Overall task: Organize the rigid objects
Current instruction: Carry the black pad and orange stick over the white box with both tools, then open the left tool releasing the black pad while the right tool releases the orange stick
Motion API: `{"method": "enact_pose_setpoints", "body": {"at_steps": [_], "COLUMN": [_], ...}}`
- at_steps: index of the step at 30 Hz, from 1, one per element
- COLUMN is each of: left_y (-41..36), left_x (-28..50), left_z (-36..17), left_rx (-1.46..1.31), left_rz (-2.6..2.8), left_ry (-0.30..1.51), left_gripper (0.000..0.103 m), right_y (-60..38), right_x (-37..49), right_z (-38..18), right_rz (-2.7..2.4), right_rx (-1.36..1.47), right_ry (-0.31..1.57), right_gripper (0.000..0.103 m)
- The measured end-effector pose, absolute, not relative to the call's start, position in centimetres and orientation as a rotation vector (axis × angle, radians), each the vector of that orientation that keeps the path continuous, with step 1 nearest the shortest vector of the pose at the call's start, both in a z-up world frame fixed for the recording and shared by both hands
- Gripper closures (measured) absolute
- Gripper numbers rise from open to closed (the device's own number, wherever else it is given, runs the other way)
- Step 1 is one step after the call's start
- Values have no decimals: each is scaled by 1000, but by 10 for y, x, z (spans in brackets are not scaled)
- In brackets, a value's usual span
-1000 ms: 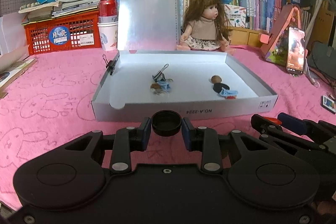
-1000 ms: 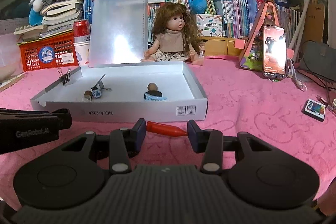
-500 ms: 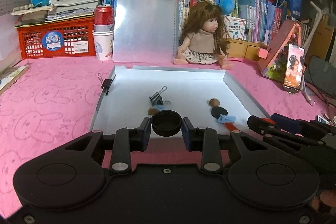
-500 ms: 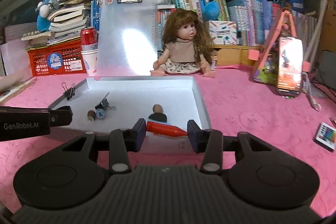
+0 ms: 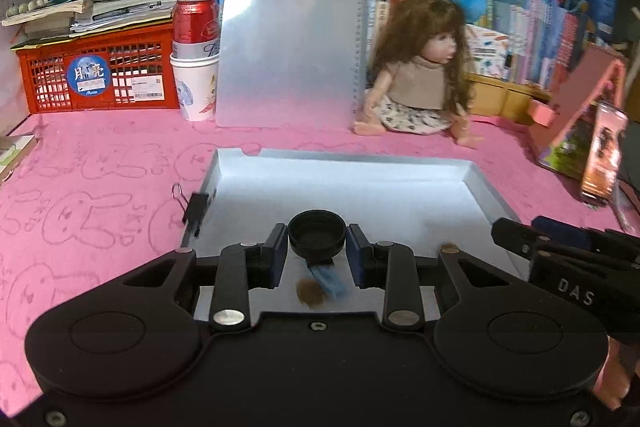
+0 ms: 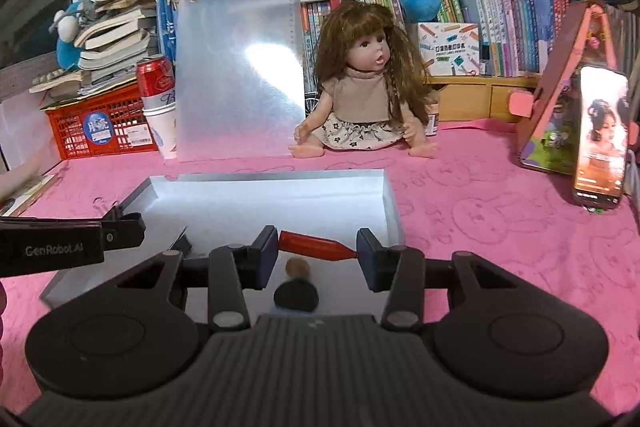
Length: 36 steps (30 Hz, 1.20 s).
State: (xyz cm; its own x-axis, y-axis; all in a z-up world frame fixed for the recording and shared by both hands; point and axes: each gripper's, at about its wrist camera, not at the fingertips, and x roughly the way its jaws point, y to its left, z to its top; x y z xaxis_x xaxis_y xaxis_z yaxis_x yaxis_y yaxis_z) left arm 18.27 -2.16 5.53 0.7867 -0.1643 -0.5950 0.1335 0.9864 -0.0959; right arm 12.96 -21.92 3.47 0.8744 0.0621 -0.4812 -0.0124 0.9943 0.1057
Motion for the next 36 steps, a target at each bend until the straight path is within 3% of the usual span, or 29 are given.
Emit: {"method": "enact_pose_setpoints", "body": {"at_steps": [16,36], "left_y": [-40,-42], "left_x": [259,277], "left_z": [28,10], "left_rx": [-4,-5], "left_rz": [-92,-94], "left_ry": [744,826], "left_gripper": [73,73], "right_y": [-223,-219], "right_x": [207,229], "right_z": [11,0], "right_rz": [66,70], "right_rx": [154,108], "right_ry": [644,756], "right_gripper": [55,55]}}
